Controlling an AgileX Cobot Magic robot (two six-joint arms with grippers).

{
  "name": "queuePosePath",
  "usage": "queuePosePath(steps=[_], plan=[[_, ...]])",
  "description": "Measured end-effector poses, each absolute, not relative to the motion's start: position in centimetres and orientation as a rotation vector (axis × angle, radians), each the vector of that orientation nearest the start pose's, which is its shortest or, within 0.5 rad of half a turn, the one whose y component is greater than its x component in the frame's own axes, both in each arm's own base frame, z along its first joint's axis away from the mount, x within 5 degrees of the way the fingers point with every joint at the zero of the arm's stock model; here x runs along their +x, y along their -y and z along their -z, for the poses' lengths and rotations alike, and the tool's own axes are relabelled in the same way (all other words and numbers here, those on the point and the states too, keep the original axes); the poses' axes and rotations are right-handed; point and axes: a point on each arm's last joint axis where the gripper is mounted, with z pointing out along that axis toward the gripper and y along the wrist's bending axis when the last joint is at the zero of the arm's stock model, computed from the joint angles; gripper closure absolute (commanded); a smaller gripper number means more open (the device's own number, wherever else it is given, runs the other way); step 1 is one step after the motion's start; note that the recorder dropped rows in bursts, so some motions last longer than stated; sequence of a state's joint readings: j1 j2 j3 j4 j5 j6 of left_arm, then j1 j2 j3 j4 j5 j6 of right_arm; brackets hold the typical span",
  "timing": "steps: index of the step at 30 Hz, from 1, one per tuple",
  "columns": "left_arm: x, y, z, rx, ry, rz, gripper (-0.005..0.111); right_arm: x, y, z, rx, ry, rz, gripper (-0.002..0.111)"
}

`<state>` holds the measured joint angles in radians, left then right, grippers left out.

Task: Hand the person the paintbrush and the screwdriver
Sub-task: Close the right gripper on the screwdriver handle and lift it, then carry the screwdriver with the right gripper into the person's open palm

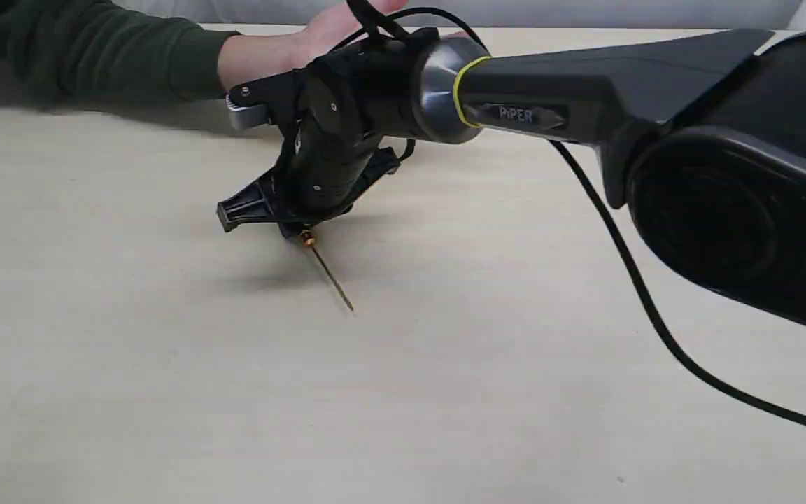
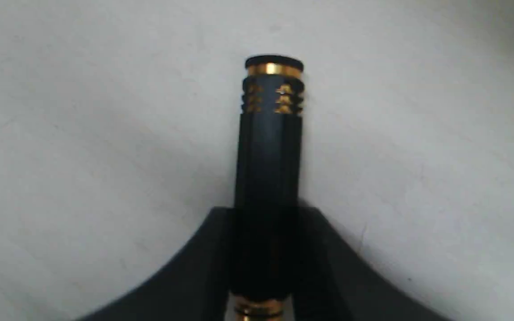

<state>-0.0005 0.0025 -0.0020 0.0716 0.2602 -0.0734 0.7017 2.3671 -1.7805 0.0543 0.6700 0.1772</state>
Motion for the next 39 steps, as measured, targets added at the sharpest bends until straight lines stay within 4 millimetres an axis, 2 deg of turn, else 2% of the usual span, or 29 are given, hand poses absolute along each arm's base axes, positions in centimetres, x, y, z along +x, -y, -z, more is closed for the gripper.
queuePosePath(steps=[5, 12, 16, 22, 28, 30, 34, 39], plan=[[5.5, -0.2, -19.0, -0.017, -1.744, -0.013, 0.107, 37.6, -32.0, -10.9, -0.700, -2.705, -0.258, 0.104], [5.5, -0.2, -19.0, -0.017, -1.744, -0.013, 0.107, 36.8, -31.2, -12.8, -0.717, -2.709, -0.234, 0.104], [5.5, -0.2, -19.0, -0.017, -1.744, -0.013, 0.107, 35.8, -30.2, -15.9, -0.712, -2.651, -0.253, 0.104], [5.5, -0.2, -19.0, -0.017, -1.744, -0.013, 0.107, 32.8, -27.9, -19.8, -0.701, -2.542, -0.302, 0.104], [5.5, -0.2, -19.0, -0.017, -1.744, -0.013, 0.107, 29.2, -26.2, -22.5, -0.707, -2.424, -0.367, 0.104], [5.5, -0.2, -19.0, -0.017, -1.744, -0.013, 0.107, 28.6, -25.8, -23.4, -0.700, -2.389, -0.385, 0.104], [5.5, -0.2, -19.0, -0.017, -1.744, -0.013, 0.107, 28.1, -25.3, -24.6, -0.698, -2.325, -0.399, 0.104], [5.5, -0.2, -19.0, -0.017, -1.744, -0.013, 0.107, 28.7, -25.4, -25.7, -0.685, -2.245, -0.414, 0.104]])
